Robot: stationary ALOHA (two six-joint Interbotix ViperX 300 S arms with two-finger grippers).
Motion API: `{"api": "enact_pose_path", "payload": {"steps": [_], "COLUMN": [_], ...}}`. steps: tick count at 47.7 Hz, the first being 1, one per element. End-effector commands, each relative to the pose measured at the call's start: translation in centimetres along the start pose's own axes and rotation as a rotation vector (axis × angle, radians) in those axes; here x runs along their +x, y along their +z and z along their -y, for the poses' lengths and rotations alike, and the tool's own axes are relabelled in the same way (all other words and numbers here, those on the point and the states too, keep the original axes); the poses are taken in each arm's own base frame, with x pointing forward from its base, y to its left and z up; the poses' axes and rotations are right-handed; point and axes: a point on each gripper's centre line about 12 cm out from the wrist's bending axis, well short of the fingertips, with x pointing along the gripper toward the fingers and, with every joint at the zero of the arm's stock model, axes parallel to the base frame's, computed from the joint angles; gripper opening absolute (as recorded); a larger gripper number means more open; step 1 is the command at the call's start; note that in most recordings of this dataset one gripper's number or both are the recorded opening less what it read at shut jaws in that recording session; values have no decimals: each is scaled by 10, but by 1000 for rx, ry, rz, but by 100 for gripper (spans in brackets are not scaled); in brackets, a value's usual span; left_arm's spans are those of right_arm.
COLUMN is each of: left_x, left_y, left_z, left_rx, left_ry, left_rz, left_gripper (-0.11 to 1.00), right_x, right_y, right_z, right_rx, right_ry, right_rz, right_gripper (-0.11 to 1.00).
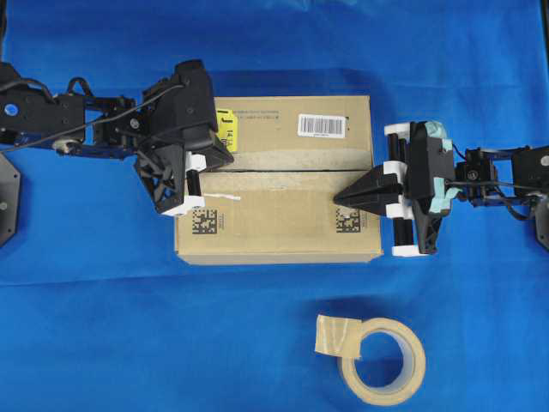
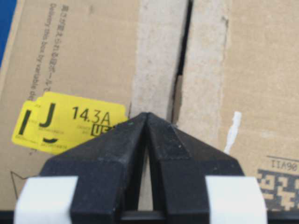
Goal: Close the cardboard box.
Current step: 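Fold the back flap forward over the box with the left gripper, then press both top flaps flat with both grippers along the center seam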
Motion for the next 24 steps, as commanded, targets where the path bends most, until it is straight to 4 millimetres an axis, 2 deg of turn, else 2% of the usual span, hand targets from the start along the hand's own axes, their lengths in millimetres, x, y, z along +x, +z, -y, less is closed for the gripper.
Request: {"api": "enact_pose_path", "payload": {"steps": [1,10,24], "left_x": [-3,-4,-4], "left_y": [4,5,5], "left_z": [5,6,6], "left_rx": [6,9,7], "left_ry": [-12,-13,-14], "left_rz": [30,34,36], "left_gripper": [0,0,0], "right_x": [1,1,-1], "right_y": [12,14,6], "right_z": [3,13,27], "right_rx": [6,17,35], "right_ry": [-10,-37,-75], "right_rz": [41,55,38], "right_gripper": [1,1,1]}}
